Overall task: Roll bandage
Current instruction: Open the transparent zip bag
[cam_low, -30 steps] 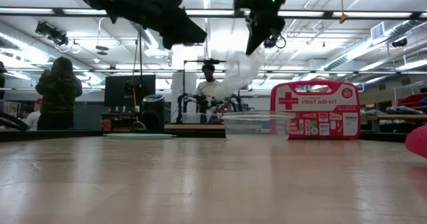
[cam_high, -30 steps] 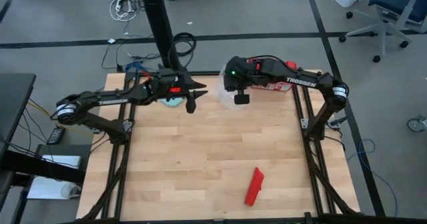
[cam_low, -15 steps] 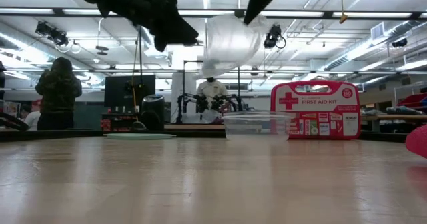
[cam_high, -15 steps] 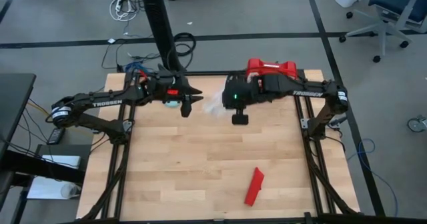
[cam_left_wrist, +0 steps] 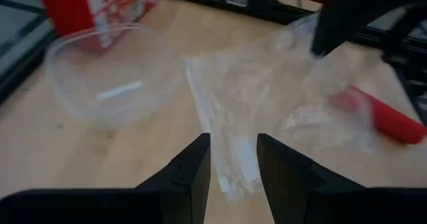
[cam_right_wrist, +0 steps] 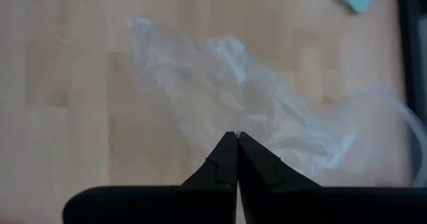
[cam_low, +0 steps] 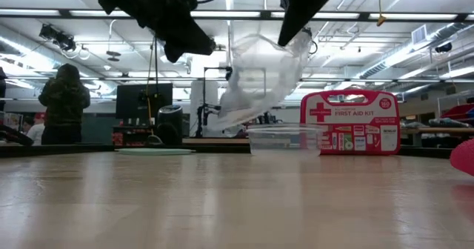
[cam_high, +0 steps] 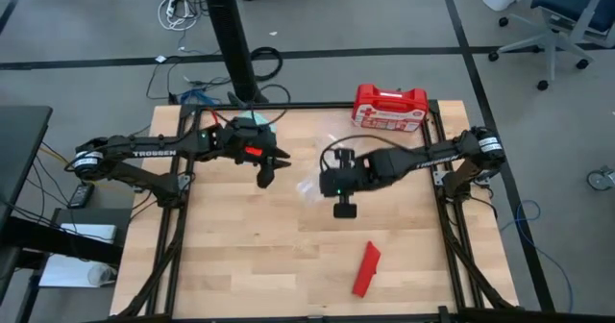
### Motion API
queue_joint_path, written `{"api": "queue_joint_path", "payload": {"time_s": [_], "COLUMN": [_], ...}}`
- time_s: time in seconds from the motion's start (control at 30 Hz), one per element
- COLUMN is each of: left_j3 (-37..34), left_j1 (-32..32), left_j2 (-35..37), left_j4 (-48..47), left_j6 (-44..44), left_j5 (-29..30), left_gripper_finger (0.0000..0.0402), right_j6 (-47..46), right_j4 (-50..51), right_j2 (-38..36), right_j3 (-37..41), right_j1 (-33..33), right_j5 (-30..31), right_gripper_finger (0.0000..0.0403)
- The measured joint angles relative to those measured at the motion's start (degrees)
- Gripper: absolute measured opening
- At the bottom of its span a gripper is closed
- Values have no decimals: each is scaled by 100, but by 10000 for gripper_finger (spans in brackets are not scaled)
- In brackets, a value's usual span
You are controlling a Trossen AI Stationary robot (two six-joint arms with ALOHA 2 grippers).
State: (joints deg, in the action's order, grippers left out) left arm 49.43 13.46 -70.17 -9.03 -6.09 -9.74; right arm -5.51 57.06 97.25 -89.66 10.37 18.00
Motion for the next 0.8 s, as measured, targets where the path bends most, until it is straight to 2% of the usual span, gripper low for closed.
{"api": "queue_joint_path", "payload": {"time_s": [0.17,0.27,0.4,0.6,0.8], "left_j3": [0,-5,-231,-780,-1211], "left_j1": [-438,-651,-901,-1175,-1277], "left_j2": [0,-71,-199,-309,-308], "left_j4": [-419,-651,-416,117,580], "left_j6": [-33,-179,-380,-536,-1041], "left_j5": [0,38,223,612,409], "left_gripper_finger": [127,127,127,127,127], "right_j6": [-227,-261,-503,-824,-696], "right_j4": [-992,-1943,-2936,-3086,-3100], "right_j2": [2,-4,0,2,4], "right_j3": [823,1380,2072,2495,2543], "right_j1": [232,328,408,486,538], "right_j5": [-67,-490,-1040,-1587,-1674], "right_gripper_finger": [0,0,1,2,4]}}
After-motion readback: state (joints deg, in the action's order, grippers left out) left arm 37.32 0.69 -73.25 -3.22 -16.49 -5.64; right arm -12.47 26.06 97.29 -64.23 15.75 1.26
